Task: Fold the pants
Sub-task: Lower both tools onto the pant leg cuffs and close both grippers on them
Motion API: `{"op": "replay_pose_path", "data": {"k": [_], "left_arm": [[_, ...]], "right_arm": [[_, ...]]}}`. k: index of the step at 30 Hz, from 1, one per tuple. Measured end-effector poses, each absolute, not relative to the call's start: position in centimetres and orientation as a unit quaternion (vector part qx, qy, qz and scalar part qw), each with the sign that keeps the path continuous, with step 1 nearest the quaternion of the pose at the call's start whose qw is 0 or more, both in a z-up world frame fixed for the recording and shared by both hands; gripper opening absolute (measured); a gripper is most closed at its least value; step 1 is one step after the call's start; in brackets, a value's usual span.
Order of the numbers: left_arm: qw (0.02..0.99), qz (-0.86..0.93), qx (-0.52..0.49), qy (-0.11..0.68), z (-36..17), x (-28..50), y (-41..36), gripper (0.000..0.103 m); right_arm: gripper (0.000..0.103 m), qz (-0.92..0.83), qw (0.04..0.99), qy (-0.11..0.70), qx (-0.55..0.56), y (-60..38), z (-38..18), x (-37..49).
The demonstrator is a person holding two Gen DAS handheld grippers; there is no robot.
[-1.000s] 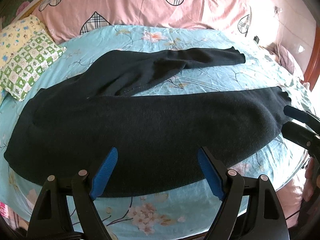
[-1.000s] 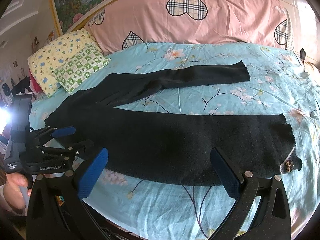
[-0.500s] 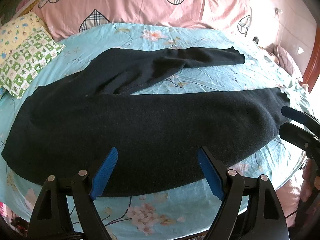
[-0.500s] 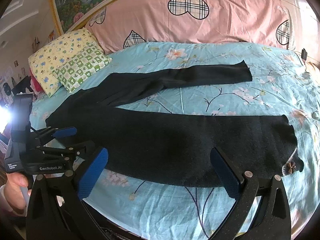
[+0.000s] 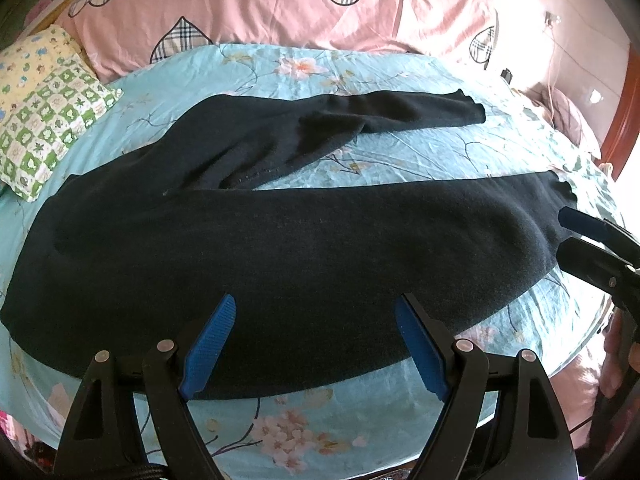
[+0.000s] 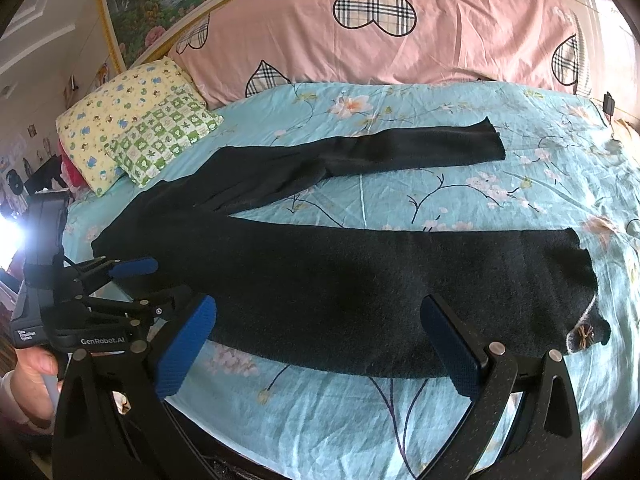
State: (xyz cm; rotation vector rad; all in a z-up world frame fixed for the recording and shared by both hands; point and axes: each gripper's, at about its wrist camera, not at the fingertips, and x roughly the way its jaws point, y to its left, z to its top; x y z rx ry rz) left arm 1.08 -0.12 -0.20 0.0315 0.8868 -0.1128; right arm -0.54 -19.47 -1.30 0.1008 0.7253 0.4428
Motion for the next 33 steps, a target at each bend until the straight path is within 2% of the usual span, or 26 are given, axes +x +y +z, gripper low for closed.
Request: {"op": "replay_pose_path", "data": {"k": [16, 33], "left_arm": [[0.905, -0.055, 0.018, 0.422, 1.2, 3.9, 0.8, 0.083], [0.904, -0.063, 0.040, 0.420, 3.7, 11.5, 1.1, 0.083]], "right_arm": [[0.102, 0.214, 0.909, 0.352, 0.062, -20.8, -0.3, 2.2], [0.102, 0.196, 0.903, 0.367, 0.105, -25.2, 1.9, 11.0]]}}
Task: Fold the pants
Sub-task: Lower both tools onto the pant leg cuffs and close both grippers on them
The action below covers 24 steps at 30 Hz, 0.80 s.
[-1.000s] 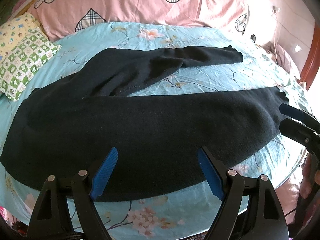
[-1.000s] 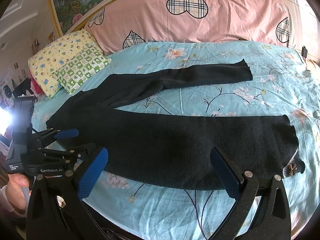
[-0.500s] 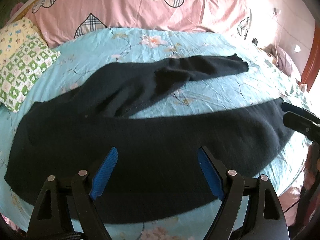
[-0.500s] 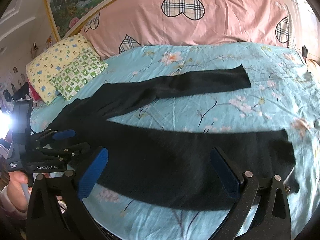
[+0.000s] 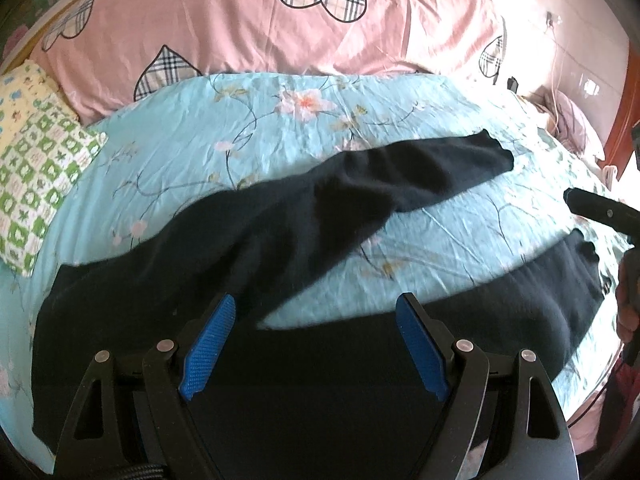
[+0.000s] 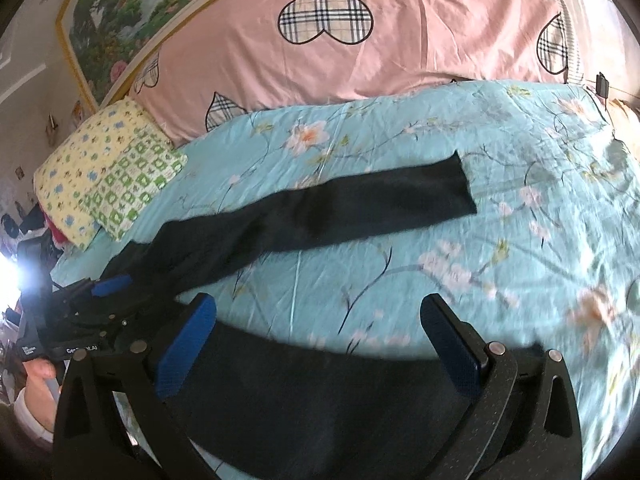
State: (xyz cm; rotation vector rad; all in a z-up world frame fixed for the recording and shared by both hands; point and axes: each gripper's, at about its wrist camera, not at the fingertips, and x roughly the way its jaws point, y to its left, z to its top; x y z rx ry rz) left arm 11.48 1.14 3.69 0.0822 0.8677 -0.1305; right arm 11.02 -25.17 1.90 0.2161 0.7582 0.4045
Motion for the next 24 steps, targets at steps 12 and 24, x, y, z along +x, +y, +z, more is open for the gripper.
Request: {"op": "replay_pose_path", "data": {"k": [12, 24], "left_arm": [[0.889, -0.106, 0.017, 0.444, 4.5, 19.3, 1.8, 0.083], [0.863, -0.154, 0.021, 0.481, 2.9, 28.1, 0.5, 0.083]], "right_arm": [[0.100, 0.180, 0.900, 0.384, 0.098, -27.8, 1.8, 18.7], [0.073, 0.158, 0.883, 0.423, 0.126, -31.4, -0.1, 27.0]]}}
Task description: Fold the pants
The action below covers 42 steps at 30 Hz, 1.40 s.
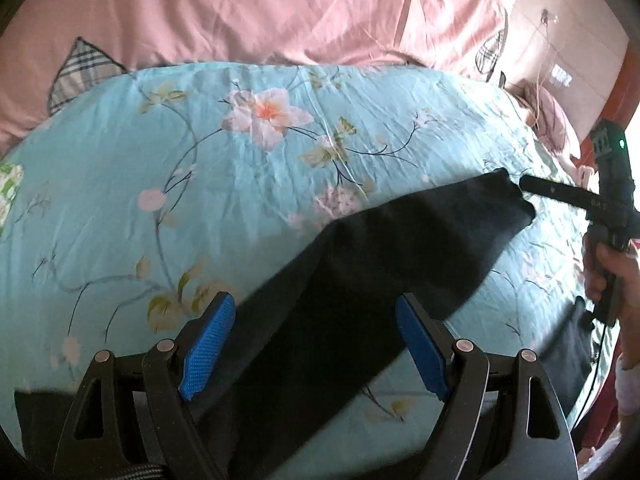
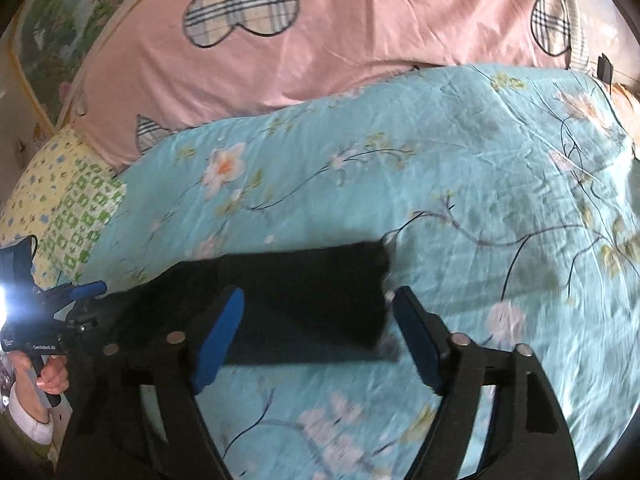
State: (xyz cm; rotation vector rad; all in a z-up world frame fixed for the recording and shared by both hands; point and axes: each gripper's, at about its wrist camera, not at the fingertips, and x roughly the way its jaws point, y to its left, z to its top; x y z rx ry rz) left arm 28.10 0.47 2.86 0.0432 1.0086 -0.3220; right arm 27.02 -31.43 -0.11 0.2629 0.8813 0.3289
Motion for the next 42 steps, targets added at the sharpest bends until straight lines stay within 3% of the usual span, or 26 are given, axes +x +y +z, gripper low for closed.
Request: {"op": "replay_pose_path", "data": {"k": [7, 10, 12, 14, 15, 17, 19, 31, 42], "left_arm": [[0.838, -0.173, 0.028, 0.517, 0.0, 32.0, -0.2, 0.083], [0.828, -0.170, 0.037, 0.533, -1.6, 33.4, -0.5, 0.081], [0.820, -0.171, 0.037, 0.545, -2.5, 34.2, -0.7, 0.070], [0.808, -0.185, 0.030, 0.558, -3.1, 34.3, -0.8, 0.041], [0.808, -0.188, 0.029, 0.557, -3.0, 34.2, -0.8, 0.037], [0.812, -0.191, 0.028, 0.551, -2.6, 33.6, -0.6, 0.014], [0.815, -0.197, 0.019, 0.545, -1.8, 32.7, -0.2, 0.008], [0.830, -0.248, 0.032, 0.498, 2.9, 23.8, -1.6, 0.004], [0.833, -0.277, 0.039, 0.477, 4.0, 14.9, -3.0, 0.004]], "right_arm": [[0.056, 0.139, 0.860, 0.464, 0.160, -33.3, -2.7, 31.5], [0.040, 0.144, 0.850, 0.476, 0.173, -33.3, -3.8, 32.7], [0.018, 0.154, 0.847, 0.476, 0.180, -33.1, -4.0, 32.8], [0.011, 0.166, 0.846, 0.473, 0.181, -32.8, -3.8, 32.6], [0.010, 0.169, 0.848, 0.470, 0.178, -32.6, -3.5, 32.4], [0.010, 0.178, 0.853, 0.460, 0.169, -32.3, -2.7, 31.6], [0.009, 0.187, 0.857, 0.450, 0.170, -32.5, -2.0, 30.8], [0.008, 0.213, 0.868, 0.413, 0.175, -35.1, 1.3, 24.9], [0.008, 0.239, 0.874, 0.387, 0.171, -37.0, 1.3, 17.3]]}}
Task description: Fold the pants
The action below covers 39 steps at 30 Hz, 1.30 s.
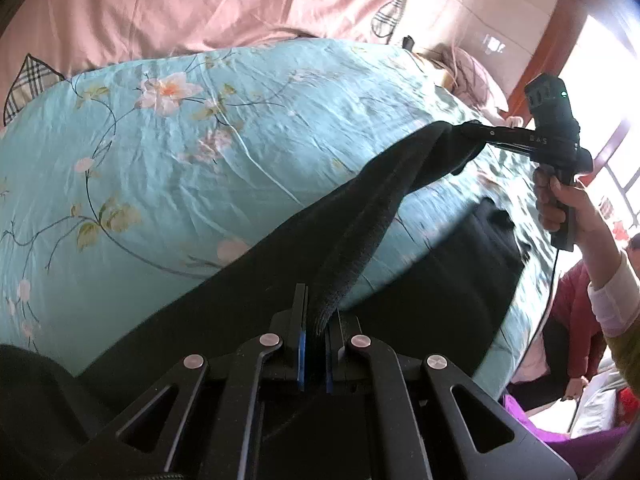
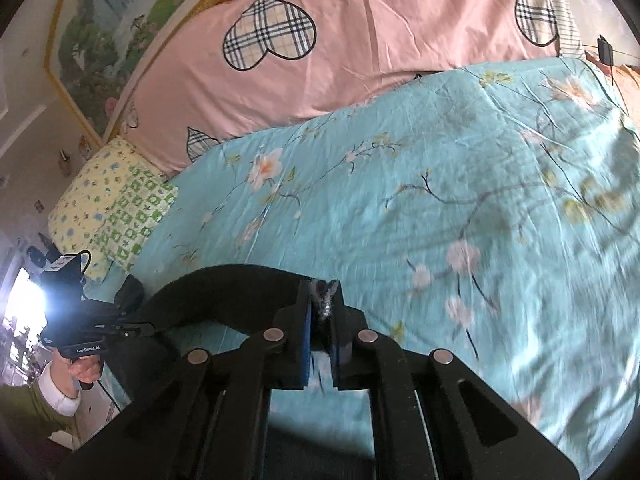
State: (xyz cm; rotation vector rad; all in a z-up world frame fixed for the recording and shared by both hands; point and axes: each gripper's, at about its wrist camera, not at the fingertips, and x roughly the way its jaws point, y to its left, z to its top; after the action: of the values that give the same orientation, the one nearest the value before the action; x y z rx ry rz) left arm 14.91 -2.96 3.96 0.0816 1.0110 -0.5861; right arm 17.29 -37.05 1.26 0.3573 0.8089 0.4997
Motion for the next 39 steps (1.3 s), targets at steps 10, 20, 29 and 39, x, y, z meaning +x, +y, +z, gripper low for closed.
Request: {"op": "replay_pose_path", "data": {"k": [10, 20, 29, 39], "left_arm": [[0.845, -0.281, 0.051, 0.453, 4.2, 10.2, -2.8, 0.004], [0.852, -0.289, 0.068, 0.431, 3.6, 5.5, -3.2, 0.004], [0.852, -0.278, 0.079, 0.437, 1.4, 3.6, -3.4, 0.004], [0.842, -0.280, 0.091, 0.452, -1.0, 3.4, -4.0, 0.007]], "right_arm": [[0.008, 0.271, 0.873, 0.365, 0.175, -38.0, 0.4, 12.0], [0.008, 0.292, 0.879, 0.339, 0.165, -38.9, 0.2, 7.4], [0.008, 0.286, 0.874, 0.361, 0.158, -38.3, -2.1, 4.8], [0.008, 0.257, 0.882, 0.380, 0.111, -38.0, -2.5, 3.0]]}}
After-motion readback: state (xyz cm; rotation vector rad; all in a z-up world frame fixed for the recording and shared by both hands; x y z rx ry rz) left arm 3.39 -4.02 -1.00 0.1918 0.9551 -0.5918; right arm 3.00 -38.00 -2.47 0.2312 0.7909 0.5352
